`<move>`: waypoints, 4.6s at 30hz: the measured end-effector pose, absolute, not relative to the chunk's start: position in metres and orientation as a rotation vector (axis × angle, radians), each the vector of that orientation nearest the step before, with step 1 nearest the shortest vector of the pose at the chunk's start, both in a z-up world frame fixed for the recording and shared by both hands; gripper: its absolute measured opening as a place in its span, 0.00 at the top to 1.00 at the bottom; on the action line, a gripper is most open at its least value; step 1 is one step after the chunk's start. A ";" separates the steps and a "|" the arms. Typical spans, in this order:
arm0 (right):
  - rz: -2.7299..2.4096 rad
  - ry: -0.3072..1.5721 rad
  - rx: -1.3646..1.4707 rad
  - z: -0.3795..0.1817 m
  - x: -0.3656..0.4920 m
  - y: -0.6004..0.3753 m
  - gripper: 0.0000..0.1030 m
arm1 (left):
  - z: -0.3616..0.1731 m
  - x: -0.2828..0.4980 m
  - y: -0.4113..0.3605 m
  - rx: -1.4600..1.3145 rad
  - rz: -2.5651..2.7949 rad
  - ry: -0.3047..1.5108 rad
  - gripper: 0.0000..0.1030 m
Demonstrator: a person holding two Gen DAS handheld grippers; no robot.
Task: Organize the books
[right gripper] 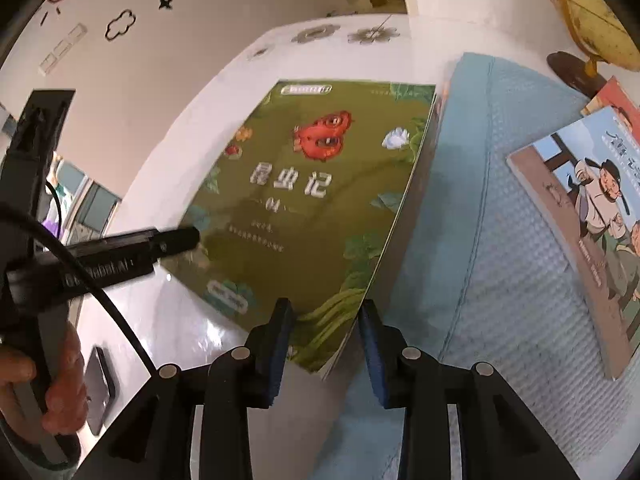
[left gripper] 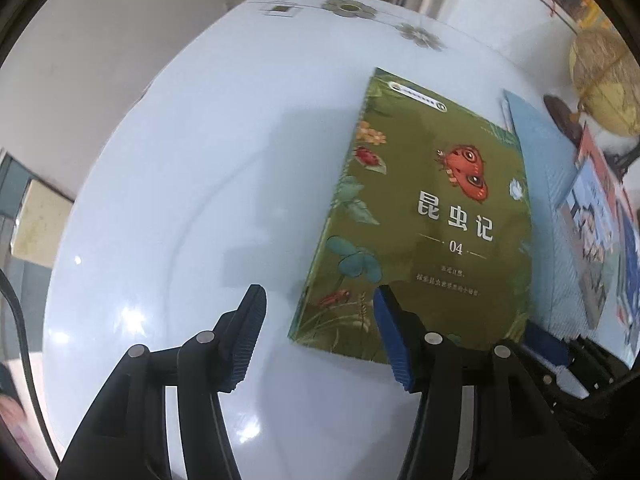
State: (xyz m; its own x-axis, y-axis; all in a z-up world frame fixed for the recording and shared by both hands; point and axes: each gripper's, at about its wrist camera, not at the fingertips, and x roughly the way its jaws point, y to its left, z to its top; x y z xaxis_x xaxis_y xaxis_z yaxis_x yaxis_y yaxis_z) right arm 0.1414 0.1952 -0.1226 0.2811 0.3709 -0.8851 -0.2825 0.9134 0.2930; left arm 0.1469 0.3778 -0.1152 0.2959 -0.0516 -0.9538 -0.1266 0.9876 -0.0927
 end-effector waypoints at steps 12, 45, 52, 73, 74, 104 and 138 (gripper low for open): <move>0.360 1.153 -0.029 -0.070 0.095 0.092 0.59 | -0.077 0.128 0.321 -0.110 -0.057 1.171 0.48; 0.108 1.054 0.237 0.005 -0.065 -0.425 0.48 | 0.042 -0.107 -0.186 0.168 -0.172 0.911 0.32; 0.038 1.150 0.224 -0.005 -0.109 -0.437 0.48 | 0.061 -0.196 -0.183 0.172 -0.128 0.810 0.32; 0.197 1.186 0.211 -0.037 -0.092 -0.459 0.48 | 0.040 -0.147 -0.203 -0.048 -0.082 0.912 0.28; 0.194 1.176 0.199 -0.039 -0.085 -0.463 0.48 | 0.034 -0.129 -0.209 -0.058 -0.101 0.924 0.28; 0.204 1.260 0.073 -0.110 0.049 -0.454 0.46 | -0.099 0.034 -0.274 -0.103 -0.336 1.192 0.38; 0.404 1.155 -0.136 -0.113 -0.006 -0.380 0.59 | -0.117 -0.022 -0.189 -0.364 -0.144 1.150 0.44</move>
State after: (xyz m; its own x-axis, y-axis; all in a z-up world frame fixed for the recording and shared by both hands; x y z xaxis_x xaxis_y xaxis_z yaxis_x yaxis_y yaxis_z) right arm -0.0064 -0.3801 -0.1131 0.3410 0.2401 -0.9089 -0.3787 0.9200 0.1010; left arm -0.0223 -0.1889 -0.1168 0.4072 -0.2956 -0.8642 -0.0740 0.9324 -0.3538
